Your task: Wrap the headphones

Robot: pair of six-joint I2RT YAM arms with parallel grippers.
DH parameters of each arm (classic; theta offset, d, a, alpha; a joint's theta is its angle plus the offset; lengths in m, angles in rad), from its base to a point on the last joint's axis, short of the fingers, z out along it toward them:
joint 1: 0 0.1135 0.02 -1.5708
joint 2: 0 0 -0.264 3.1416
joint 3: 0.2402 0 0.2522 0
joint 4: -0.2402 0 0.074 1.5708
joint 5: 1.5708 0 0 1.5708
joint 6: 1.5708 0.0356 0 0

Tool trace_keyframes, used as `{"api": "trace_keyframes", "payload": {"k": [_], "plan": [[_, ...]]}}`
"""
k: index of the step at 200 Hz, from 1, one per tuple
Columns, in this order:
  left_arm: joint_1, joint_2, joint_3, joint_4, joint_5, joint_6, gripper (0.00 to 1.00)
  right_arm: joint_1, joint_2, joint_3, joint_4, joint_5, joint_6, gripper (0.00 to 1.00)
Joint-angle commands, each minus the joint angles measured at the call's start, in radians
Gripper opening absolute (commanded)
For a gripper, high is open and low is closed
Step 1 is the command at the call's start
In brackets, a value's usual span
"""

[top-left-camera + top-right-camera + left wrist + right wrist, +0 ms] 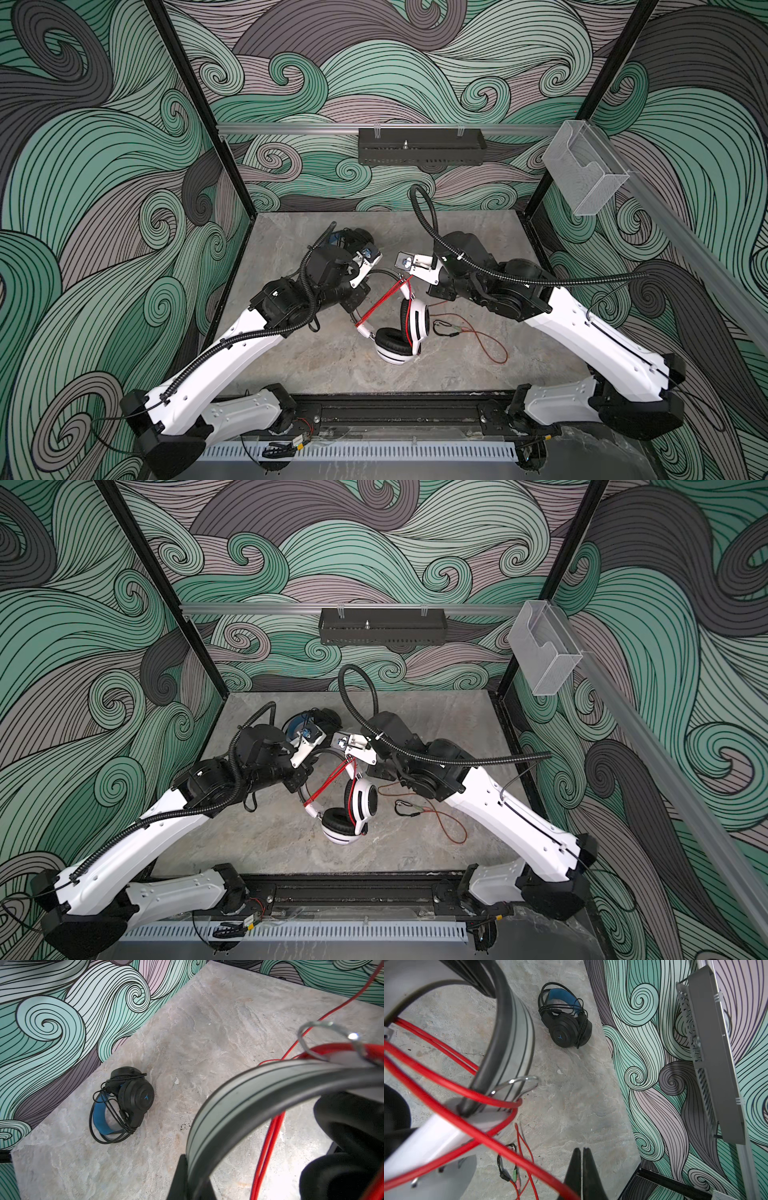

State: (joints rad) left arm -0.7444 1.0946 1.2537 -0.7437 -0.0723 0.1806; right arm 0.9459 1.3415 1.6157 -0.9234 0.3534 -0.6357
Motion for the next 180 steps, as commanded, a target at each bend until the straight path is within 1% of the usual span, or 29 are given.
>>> {"api": "trace_keyframes", "payload": {"k": [1,26,41,78,97,113,134,144,159,165,180], "plan": [[-0.013,-0.011,0.078,-0.059,0.105,-0.026,0.00,-0.031,-0.023,-0.011,0.064,-0.019,0.041,0.00],[-0.015,-0.009,0.105,-0.073,0.155,-0.038,0.00,-0.054,-0.017,-0.023,0.089,-0.062,0.060,0.01],[-0.016,-0.008,0.120,-0.079,0.166,-0.047,0.00,-0.065,-0.016,-0.037,0.099,-0.084,0.077,0.02],[-0.016,-0.017,0.177,-0.060,0.206,-0.094,0.00,-0.112,-0.071,-0.145,0.187,-0.174,0.143,0.11],[-0.016,-0.016,0.227,-0.049,0.237,-0.131,0.00,-0.157,-0.123,-0.192,0.250,-0.277,0.202,0.13],[-0.019,-0.012,0.279,-0.049,0.269,-0.165,0.00,-0.182,-0.188,-0.233,0.320,-0.404,0.251,0.15],[-0.031,-0.004,0.347,-0.059,0.269,-0.185,0.00,-0.201,-0.275,-0.316,0.468,-0.527,0.321,0.27],[-0.035,-0.001,0.376,-0.066,0.271,-0.188,0.00,-0.205,-0.294,-0.345,0.519,-0.559,0.352,0.31],[-0.035,0.005,0.416,-0.069,0.284,-0.199,0.00,-0.212,-0.300,-0.372,0.558,-0.586,0.405,0.32],[-0.035,0.009,0.433,-0.066,0.291,-0.205,0.00,-0.215,-0.301,-0.382,0.601,-0.603,0.429,0.32],[-0.035,0.018,0.469,-0.059,0.307,-0.227,0.00,-0.227,-0.301,-0.411,0.672,-0.658,0.496,0.36]]}}
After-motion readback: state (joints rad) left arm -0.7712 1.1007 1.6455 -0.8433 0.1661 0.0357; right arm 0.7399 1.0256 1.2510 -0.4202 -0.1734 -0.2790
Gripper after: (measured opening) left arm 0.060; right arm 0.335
